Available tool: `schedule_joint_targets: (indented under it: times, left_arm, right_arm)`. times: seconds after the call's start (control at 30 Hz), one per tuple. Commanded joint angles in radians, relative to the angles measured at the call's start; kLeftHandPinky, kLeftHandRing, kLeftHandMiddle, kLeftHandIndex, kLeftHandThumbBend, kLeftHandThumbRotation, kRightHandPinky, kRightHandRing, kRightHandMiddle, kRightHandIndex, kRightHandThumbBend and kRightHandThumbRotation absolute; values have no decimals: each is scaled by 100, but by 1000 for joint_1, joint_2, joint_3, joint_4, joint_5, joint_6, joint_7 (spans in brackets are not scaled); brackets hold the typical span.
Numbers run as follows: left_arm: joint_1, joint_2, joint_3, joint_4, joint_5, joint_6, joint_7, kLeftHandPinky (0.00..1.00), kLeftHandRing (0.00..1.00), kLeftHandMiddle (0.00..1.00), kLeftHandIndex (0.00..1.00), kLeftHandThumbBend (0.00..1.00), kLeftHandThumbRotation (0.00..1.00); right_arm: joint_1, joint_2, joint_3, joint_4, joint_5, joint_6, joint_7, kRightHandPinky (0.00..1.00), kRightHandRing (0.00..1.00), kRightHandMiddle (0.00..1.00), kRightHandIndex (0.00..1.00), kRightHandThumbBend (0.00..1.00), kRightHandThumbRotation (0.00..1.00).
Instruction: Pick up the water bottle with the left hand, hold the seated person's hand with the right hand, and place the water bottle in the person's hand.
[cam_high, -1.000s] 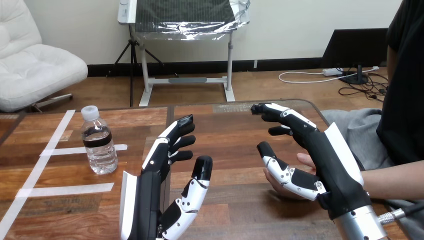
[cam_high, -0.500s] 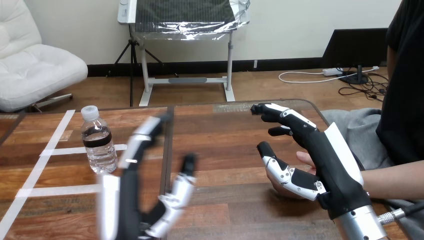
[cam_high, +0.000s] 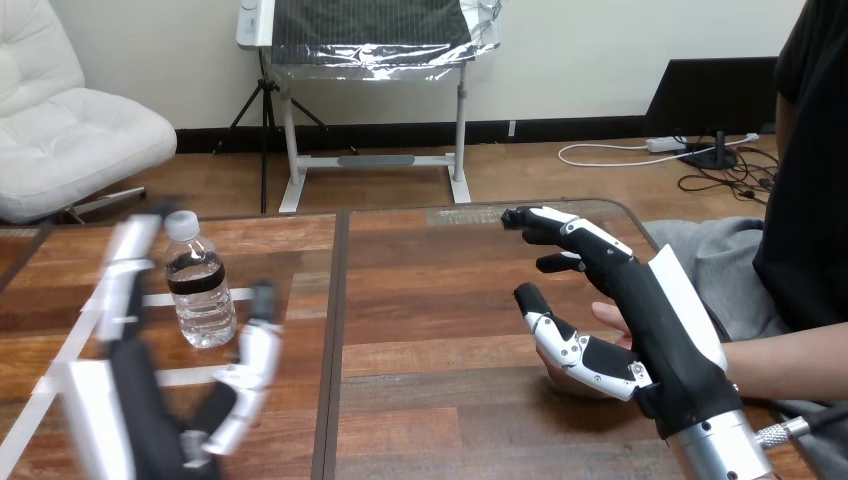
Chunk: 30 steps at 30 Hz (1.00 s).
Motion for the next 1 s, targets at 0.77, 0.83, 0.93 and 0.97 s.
schedule_joint_targets:
  times: [0.77,0.83,0.93,0.97]
  left_arm:
    - [-194,4,155,68,-94,235,-204,91,94,96,96,74,37]
    - [-213,10,166,78,-95,264,-227,91,95,96,97,74,39]
    - [-239,20,177,87,-82,307,-252,91,95,97,97,75,42]
    - [-245,22,180,89,-78,317,-257,91,95,97,97,76,43]
  right_arm:
    - [-84,5,-14,-17,9,4,-7,72,82,86,77,28,0]
    - [-84,3,-14,-21,1,11,-9,72,82,86,77,28,0]
    - [-86,2,-15,-22,-3,12,-10,72,82,85,77,28,0]
    - [-86,2,-15,-21,-3,12,-10,72,82,85,77,28,0]
